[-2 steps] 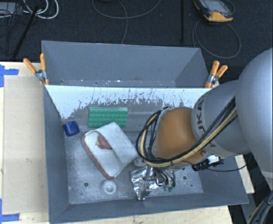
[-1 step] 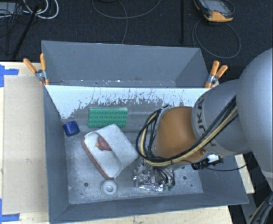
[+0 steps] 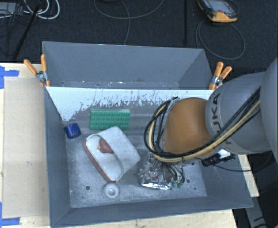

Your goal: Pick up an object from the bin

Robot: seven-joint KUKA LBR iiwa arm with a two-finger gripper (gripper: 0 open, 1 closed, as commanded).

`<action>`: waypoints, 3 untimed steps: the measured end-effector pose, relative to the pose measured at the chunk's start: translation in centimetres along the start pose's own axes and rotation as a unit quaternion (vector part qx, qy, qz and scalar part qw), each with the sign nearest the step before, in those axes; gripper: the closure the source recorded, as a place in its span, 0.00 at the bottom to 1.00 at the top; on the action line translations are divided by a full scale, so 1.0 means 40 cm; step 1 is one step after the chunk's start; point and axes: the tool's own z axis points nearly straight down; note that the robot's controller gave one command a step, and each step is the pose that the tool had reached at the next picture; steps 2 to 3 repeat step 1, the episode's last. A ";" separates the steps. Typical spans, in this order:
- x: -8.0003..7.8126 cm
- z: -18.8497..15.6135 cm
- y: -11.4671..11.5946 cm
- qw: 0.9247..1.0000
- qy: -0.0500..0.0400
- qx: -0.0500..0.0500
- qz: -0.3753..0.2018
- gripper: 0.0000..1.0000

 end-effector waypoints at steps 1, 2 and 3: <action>-0.003 -0.137 0.001 1.000 -0.001 0.000 -0.001 1.00; -0.003 -0.137 0.001 1.000 -0.001 0.000 -0.001 1.00; -0.003 -0.137 0.001 1.000 -0.001 0.000 -0.001 1.00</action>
Offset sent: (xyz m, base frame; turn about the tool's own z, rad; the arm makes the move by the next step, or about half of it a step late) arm 0.0000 0.0001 0.0524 0.0000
